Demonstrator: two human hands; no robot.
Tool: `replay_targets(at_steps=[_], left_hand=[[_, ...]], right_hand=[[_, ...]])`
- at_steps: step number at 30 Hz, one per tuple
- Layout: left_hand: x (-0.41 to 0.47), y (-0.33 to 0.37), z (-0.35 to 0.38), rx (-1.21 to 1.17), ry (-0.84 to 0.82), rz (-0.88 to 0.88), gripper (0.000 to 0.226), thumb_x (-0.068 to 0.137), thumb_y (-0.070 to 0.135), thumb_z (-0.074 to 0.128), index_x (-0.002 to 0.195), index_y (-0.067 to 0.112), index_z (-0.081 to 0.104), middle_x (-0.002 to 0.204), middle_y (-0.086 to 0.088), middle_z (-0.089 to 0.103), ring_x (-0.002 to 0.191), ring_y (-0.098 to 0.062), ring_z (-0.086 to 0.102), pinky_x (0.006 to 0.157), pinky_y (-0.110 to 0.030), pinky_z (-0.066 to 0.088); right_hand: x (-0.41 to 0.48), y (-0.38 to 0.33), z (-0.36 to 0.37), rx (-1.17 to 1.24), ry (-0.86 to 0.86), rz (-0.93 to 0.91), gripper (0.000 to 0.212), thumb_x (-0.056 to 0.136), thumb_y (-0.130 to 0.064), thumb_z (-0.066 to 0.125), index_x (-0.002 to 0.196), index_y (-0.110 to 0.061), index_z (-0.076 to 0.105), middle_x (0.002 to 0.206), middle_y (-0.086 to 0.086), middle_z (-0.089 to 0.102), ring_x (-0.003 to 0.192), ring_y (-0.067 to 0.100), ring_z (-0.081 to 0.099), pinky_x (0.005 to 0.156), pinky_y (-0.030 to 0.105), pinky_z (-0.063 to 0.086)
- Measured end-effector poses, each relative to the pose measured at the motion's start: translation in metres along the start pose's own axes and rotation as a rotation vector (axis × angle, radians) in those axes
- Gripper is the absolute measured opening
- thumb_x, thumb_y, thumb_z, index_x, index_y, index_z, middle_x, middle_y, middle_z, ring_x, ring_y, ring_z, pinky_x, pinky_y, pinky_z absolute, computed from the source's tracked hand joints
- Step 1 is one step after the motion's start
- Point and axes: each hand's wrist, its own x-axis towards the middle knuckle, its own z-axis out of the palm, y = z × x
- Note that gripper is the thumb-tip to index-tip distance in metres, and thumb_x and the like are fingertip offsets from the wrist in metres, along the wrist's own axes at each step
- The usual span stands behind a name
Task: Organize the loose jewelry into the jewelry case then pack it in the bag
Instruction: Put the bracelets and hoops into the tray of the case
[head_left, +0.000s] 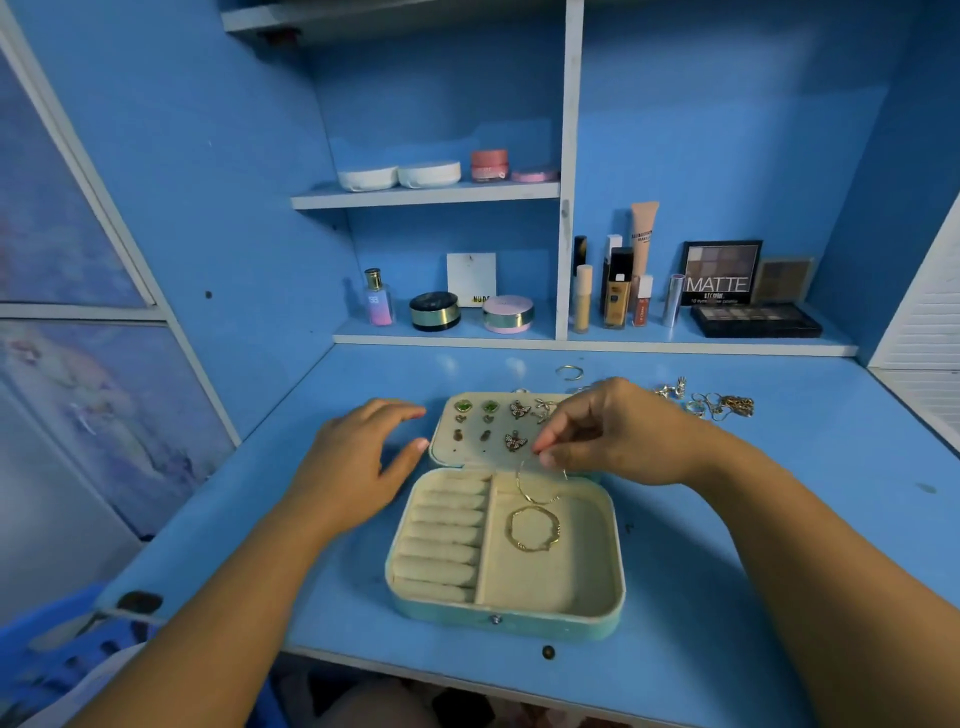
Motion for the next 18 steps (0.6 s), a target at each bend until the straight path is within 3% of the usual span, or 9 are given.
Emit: replay_targets(at_steps=[2,4,7,10,13,18], left_hand=[[-0.002,-0.009,0.009,-0.028,-0.068,-0.042,0.069,0.08,0.071,0.034,0.128,0.03,0.06,0.137,0.012,0.055,0.12,-0.01,0.055,0.105,-0.037,0.042],[-0.001,-0.012,0.013,-0.048,-0.085,-0.067,0.075,0.075,0.076,0.034,0.13,0.031,0.06,0.142,0.011,0.052,0.128,-0.009,0.05,0.111,-0.037,0.037],[0.004,-0.014,0.014,-0.086,-0.084,-0.086,0.079,0.07,0.077,0.037,0.132,0.033,0.058,0.145,0.011,0.049,0.133,-0.007,0.044,0.114,-0.04,0.033],[0.005,-0.015,0.015,-0.136,-0.081,-0.105,0.073,0.07,0.074,0.047,0.13,0.034,0.059,0.144,0.012,0.049,0.135,-0.005,0.042,0.116,-0.037,0.031],[0.006,-0.021,0.017,-0.184,-0.036,-0.127,0.049,0.081,0.05,0.07,0.127,0.037,0.061,0.144,0.013,0.049,0.135,-0.003,0.04,0.117,-0.031,0.028],[0.008,-0.027,0.018,-0.202,-0.037,-0.141,0.045,0.081,0.043,0.073,0.124,0.041,0.062,0.143,0.016,0.049,0.135,-0.002,0.039,0.117,-0.032,0.029]], right_hand=[[-0.003,-0.008,0.0,-0.12,-0.023,-0.001,0.007,0.081,-0.022,0.075,0.085,-0.027,0.075,0.074,-0.011,0.071,0.061,-0.003,0.057,0.06,0.011,0.044],[-0.007,-0.016,0.002,-0.245,-0.025,0.013,0.007,0.081,-0.023,0.074,0.086,-0.028,0.075,0.071,-0.015,0.068,0.059,-0.005,0.055,0.056,0.009,0.04],[-0.012,-0.026,0.009,-0.399,-0.078,0.042,0.009,0.081,-0.025,0.07,0.086,-0.03,0.074,0.076,-0.015,0.069,0.068,-0.005,0.059,0.062,0.011,0.046],[-0.014,-0.03,0.015,-0.509,-0.085,0.079,0.008,0.079,-0.028,0.068,0.085,-0.032,0.072,0.079,-0.017,0.069,0.076,-0.003,0.061,0.077,0.025,0.055],[-0.014,-0.03,0.016,-0.549,-0.054,0.09,0.007,0.078,-0.03,0.069,0.084,-0.031,0.071,0.077,-0.019,0.067,0.076,-0.004,0.06,0.078,0.028,0.055],[-0.013,-0.029,0.016,-0.529,-0.063,0.085,0.009,0.075,-0.032,0.073,0.083,-0.031,0.071,0.075,-0.018,0.068,0.073,-0.004,0.062,0.074,0.024,0.055]])
